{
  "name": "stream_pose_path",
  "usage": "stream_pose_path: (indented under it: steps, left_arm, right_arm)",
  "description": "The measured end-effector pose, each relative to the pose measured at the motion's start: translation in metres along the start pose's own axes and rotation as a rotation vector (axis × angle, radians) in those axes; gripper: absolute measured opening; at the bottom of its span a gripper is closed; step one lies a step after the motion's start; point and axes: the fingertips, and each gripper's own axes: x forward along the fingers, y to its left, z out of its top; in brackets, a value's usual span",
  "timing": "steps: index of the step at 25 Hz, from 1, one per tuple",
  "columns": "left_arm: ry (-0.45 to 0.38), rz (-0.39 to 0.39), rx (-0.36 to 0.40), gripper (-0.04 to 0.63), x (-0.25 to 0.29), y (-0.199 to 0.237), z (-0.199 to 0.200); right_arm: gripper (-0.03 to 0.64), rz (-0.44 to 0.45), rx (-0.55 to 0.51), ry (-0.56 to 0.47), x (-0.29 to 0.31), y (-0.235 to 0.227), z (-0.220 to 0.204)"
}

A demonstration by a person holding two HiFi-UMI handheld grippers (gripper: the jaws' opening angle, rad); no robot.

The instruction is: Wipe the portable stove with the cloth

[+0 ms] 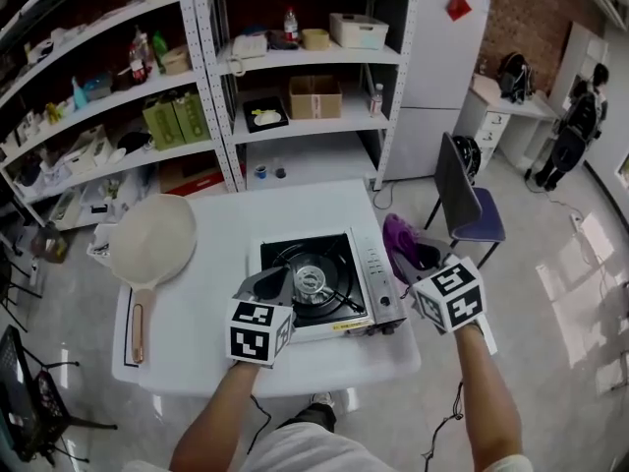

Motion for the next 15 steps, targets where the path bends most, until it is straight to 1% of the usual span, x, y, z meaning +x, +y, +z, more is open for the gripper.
stream_pose_path:
  steps: [7,11,15]
  left_arm:
    - [0.032,0.015,-0.035,0.003,0.027,0.019,-0.007]
    - [0.046,0.03,-0.062,0.003,0.037,0.032,-0.013]
    - [0.054,0.028,-0.079,0.003,0.045,0.037,-0.015]
  right_arm:
    - [0.063,0.075,-0.082,0.079,0.061,-0.018,0.0]
    - [0.063,0.121,-0.163,0.146,0.094,-0.019,-0.006]
    - [0.063,0.145,-0.243,0.2,0.122,-0.024,-0.006]
